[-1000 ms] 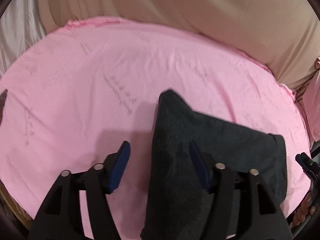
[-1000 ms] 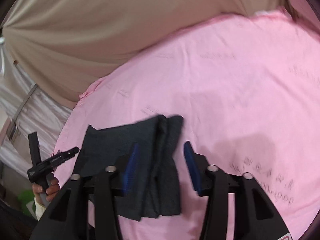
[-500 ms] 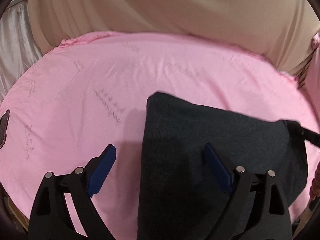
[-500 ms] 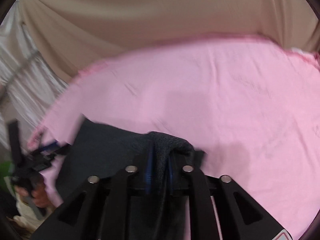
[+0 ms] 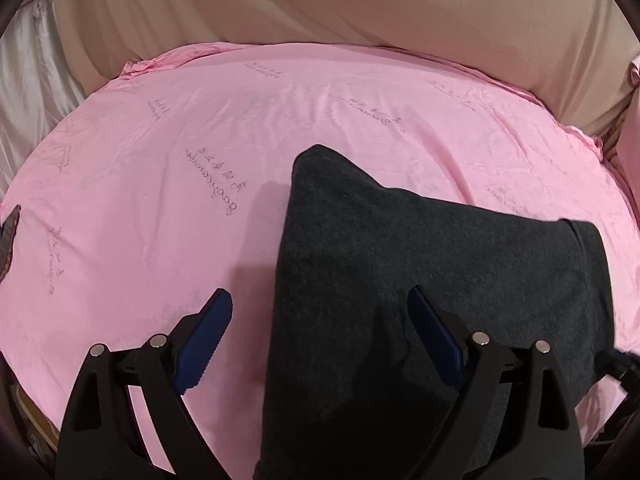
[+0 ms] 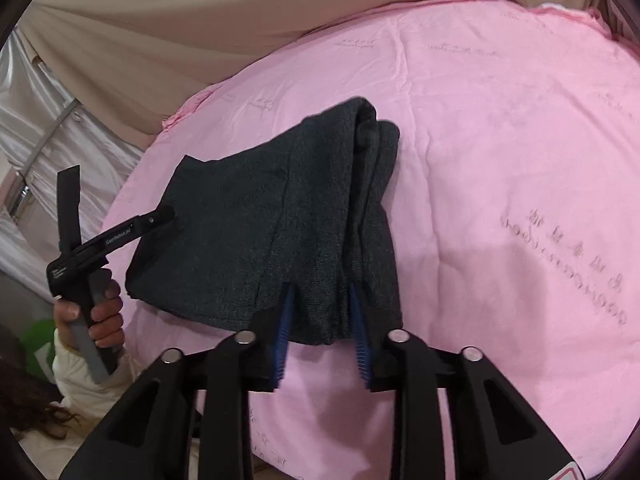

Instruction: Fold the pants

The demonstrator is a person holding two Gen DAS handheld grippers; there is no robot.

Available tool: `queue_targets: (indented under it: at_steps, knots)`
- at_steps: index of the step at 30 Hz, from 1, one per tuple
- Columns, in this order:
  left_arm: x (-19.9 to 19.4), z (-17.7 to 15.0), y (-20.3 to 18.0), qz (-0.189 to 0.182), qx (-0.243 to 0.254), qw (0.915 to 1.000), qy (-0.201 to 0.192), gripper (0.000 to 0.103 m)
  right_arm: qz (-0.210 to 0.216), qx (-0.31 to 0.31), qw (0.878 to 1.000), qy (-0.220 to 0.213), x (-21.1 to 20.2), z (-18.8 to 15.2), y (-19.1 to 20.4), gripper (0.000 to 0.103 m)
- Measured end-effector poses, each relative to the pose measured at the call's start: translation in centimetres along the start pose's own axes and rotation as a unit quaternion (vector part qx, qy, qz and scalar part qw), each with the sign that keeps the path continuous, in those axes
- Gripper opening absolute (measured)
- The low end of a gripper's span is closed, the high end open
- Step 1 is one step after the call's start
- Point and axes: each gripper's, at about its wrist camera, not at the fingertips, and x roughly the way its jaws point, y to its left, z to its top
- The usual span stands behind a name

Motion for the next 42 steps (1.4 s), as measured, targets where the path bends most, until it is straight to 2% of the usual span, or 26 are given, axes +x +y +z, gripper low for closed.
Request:
queue_targets:
  at_steps: [2, 3, 4, 5, 7, 8, 9, 12, 14, 15, 18, 20, 21, 22, 23, 24, 26, 29, 31, 33, 37, 39, 42]
  knots:
    - [-0.8, -0.3, -0.3, -0.001, 0.008, 0.9999, -0.006, 0.087, -0.016, -0.025, 0.999, -0.028, -2.3, 0.5, 1.0, 0.010]
    - [-1.2, -0.4, -0.3, -0.001, 0.011, 0.9999, -0.011, 0.089, -0.047, -0.041, 0.997, -0.034, -2.7, 0.6, 1.1, 0.003]
    - [-1.3, -0.6, -0.3, 0.002, 0.012, 0.9998, -0.014, 0.090, -0.078, -0.051, 0.995, -0.029, -2.1, 0.7, 0.6, 0.003]
    - [-1.0, -1.0, -0.4, 0.007, 0.015, 0.9998, -0.013, 0.092, -0.114, -0.047, 0.992, -0.011, -1.0, 0.3, -0.6, 0.003]
    - [0.1, -1.4, -0.3, 0.017, 0.015, 0.9997, 0.009, 0.092, -0.160, -0.001, 0.986, 0.036, 0.9, -0.7, -3.4, 0.010]
    - [0.0, -1.6, 0.0, 0.011, 0.008, 0.9998, 0.014, 0.091, -0.151, 0.012, 0.988, 0.029, 0.4, -0.9, -3.6, 0.010]
    - [-0.6, -1.5, 0.4, 0.003, 0.000, 1.0000, 0.009, 0.091, -0.122, 0.016, 0.992, 0.006, -0.8, -0.8, -3.1, 0.010]
    - [-4.3, 0.2, 1.0, -0.027, -0.020, 0.9985, -0.043, 0.092, -0.057, -0.027, 0.996, -0.069, -4.0, 1.4, 1.2, 0.009]
    - [-5.5, 2.5, 0.8, -0.053, -0.037, 0.9953, -0.072, 0.092, -0.015, -0.069, 0.994, -0.084, -3.7, 3.6, 4.4, 0.009]
    - [-5.3, 3.5, 0.6, -0.062, -0.042, 0.9946, -0.072, 0.092, 0.000, -0.081, 0.993, -0.082, -2.7, 4.5, 5.5, 0.008]
    - [-1.2, 6.5, -0.3, -0.075, -0.070, 0.9942, -0.033, 0.092, -0.014, -0.099, 0.994, -0.048, 2.6, 6.8, 6.8, 0.007]
    - [3.7, 7.3, -0.7, -0.039, -0.073, 0.9964, 0.017, 0.090, -0.054, -0.079, 0.995, -0.018, 6.4, 7.6, 4.4, 0.004]
    - [5.3, 7.2, -0.4, -0.011, -0.073, 0.9968, 0.032, 0.080, -0.065, -0.057, 0.996, -0.006, 7.9, 7.6, 2.2, 0.000]
    - [7.3, 6.8, 0.3, 0.012, -0.085, 0.9949, 0.053, 0.079, -0.023, -0.032, 0.999, -0.012, 8.3, 7.6, 0.4, 0.000]
    - [8.4, 6.5, 1.1, -0.005, -0.103, 0.9925, 0.066, 0.081, 0.016, 0.004, 1.000, -0.012, 8.2, 7.6, -1.1, 0.000]
    - [8.2, 6.6, 1.6, -0.014, -0.109, 0.9924, 0.055, 0.084, 0.019, 0.014, 1.000, -0.008, 7.9, 7.6, -1.1, 0.000]
    - [7.9, 6.7, 1.7, 0.008, -0.111, 0.9929, 0.041, 0.085, -0.015, -0.021, 1.000, -0.016, 6.7, 7.4, 1.1, 0.000]
    - [8.5, 6.6, 1.8, 0.004, -0.116, 0.9921, 0.047, 0.085, -0.026, -0.063, 0.997, -0.037, 5.0, 6.8, 3.1, 0.000]
    - [8.0, 6.4, 1.6, 0.001, -0.118, 0.9922, 0.041, 0.085, -0.078, -0.069, 0.995, -0.012, 6.6, 6.3, 1.7, 0.000]
    - [6.3, 5.9, 1.7, -0.009, -0.112, 0.9933, 0.028, 0.084, -0.050, -0.029, 0.998, -0.014, 6.1, 5.7, 0.8, 0.000]
    - [-0.8, 3.4, 0.1, -0.034, -0.038, 0.9983, -0.027, 0.088, -0.043, -0.069, 0.995, -0.061, 0.2, 3.2, 3.5, 0.004]
    - [-3.0, 1.7, -1.0, -0.037, 0.001, 0.9987, -0.035, 0.088, -0.041, -0.073, 0.995, -0.057, -1.3, 1.6, 3.9, 0.004]
    - [-5.0, -1.4, -2.6, -0.020, 0.054, 0.9976, -0.040, 0.088, -0.066, -0.074, 0.995, -0.020, 0.2, -0.8, 3.5, 0.004]
